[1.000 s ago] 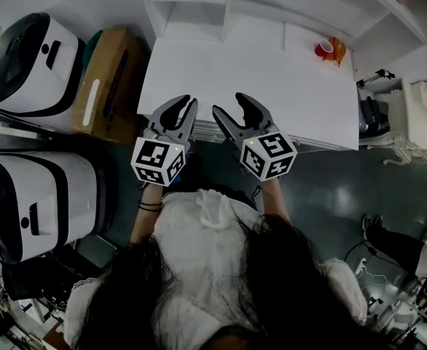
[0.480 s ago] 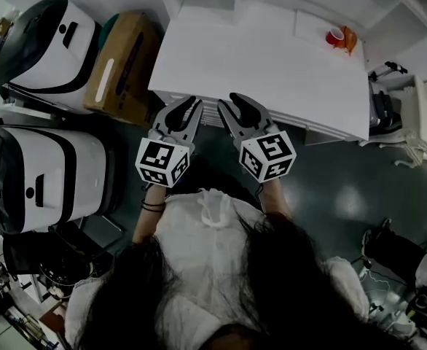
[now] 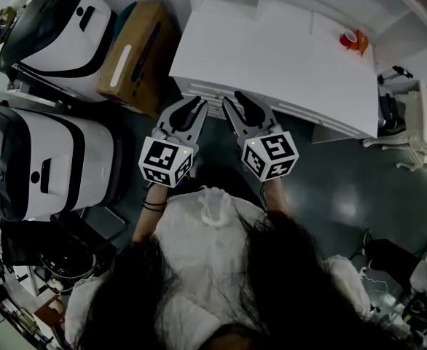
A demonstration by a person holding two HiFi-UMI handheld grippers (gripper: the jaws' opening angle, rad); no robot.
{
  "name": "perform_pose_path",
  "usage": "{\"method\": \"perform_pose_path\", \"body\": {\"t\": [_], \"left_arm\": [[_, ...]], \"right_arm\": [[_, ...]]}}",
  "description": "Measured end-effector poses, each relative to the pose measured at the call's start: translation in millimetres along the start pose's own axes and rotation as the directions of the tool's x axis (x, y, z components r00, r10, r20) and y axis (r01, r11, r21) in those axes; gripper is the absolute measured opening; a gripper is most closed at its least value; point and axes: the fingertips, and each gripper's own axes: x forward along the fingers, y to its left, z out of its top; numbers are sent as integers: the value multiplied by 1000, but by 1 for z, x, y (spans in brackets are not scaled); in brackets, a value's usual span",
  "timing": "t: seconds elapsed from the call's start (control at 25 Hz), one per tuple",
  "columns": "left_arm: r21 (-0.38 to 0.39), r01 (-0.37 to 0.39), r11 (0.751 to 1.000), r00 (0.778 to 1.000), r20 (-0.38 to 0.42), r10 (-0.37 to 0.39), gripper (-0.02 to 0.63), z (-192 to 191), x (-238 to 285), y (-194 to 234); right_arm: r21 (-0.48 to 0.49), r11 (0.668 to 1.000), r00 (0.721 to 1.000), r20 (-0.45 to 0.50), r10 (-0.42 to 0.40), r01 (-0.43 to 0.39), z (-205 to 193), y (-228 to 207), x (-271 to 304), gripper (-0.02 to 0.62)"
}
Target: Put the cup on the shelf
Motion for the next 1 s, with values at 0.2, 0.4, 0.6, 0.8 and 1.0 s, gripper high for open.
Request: {"method": "perform_pose_path", "body": {"t": [0.2,0.4,0.6,0.8,1.0], "left_arm": [[0,19,1000,1000,2,-19,55,-7,-48,24],[0,62,998,998,-5,-62,55,-21,-91,43],[-4,121,993,993,-8,-121,55,-32,-122,50],[-1,181,983,983,-8,-181,55,-38,-144,45],[-4,216,976,976,3,-216,55,-42,-157,39]], "right_arm": [[12,1000,1000,-3,-28,28,-16,51,12,118],[22,996,996,-29,-88,88,-39,93,18,98],[33,991,991,-19,-133,133,-55,132,12,86],[30,983,984,-17,-178,178,-65,158,3,75],[9,979,979,-23,-201,202,-71,175,-8,69]]}}
